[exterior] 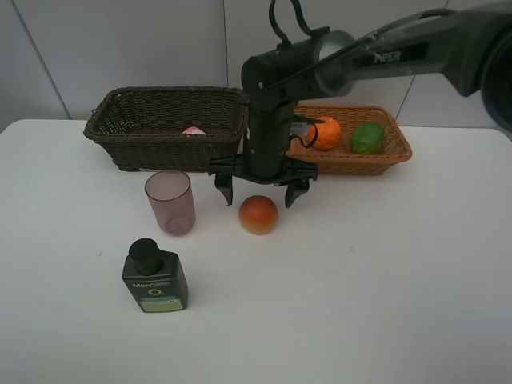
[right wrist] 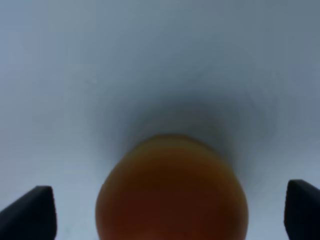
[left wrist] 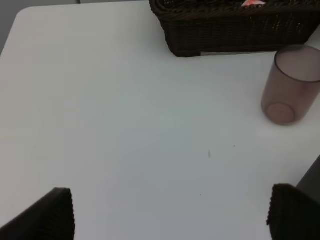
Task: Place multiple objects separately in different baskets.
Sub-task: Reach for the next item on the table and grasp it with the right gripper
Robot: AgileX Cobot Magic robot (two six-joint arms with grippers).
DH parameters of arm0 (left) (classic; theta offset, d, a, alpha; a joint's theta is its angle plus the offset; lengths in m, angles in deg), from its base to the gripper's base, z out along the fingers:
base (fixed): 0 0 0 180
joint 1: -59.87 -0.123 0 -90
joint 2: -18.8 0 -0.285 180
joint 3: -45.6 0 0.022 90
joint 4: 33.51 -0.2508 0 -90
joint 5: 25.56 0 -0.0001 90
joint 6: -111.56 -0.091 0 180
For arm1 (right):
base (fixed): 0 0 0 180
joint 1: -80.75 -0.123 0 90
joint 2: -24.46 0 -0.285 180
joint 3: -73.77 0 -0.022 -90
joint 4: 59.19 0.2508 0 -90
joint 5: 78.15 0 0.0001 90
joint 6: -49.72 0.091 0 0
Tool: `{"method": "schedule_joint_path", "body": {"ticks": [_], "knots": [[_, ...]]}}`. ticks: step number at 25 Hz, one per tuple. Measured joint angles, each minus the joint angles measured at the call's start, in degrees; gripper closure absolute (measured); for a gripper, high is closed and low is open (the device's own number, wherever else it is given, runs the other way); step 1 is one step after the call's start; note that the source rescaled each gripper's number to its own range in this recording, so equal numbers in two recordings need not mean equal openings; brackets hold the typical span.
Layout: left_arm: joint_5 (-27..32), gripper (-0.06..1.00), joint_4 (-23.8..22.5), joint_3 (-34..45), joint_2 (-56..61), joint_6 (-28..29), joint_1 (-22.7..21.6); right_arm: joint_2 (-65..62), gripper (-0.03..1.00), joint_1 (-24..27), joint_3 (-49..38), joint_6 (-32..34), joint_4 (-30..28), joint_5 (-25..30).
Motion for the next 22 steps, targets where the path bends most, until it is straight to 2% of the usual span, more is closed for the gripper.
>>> {"method": "schedule_joint_path", "body": {"ticks": [15, 17, 19, 20, 21, 22], "knots": [[0.00, -0.06, 0.00, 0.00, 0.00, 0.00, 0.00, 3.83, -0.01, 0.50, 0.03, 0.12, 1.24, -0.70], [0.00, -0.06, 0.00, 0.00, 0.00, 0.00, 0.00, 4.07, 0.02, 0.50, 0.03, 0.07, 1.52, -0.44], [0.00, -0.06, 0.00, 0.00, 0.00, 0.00, 0.00, 4.18, 0.13, 0.50, 0.03, 0.12, 1.64, 0.15], [0.00, -0.06, 0.00, 0.00, 0.00, 0.00, 0.00, 4.24, 0.25, 0.50, 0.03, 0.12, 1.64, 0.35], [0.00, -0.06, 0.00, 0.00, 0.00, 0.00, 0.00, 4.24, 0.42, 0.50, 0.03, 0.12, 1.64, 0.51], [0.00, -0.06, 0.00, 0.00, 0.00, 0.00, 0.00, 4.24, 0.53, 0.50, 0.03, 0.12, 1.70, 0.63]]}}
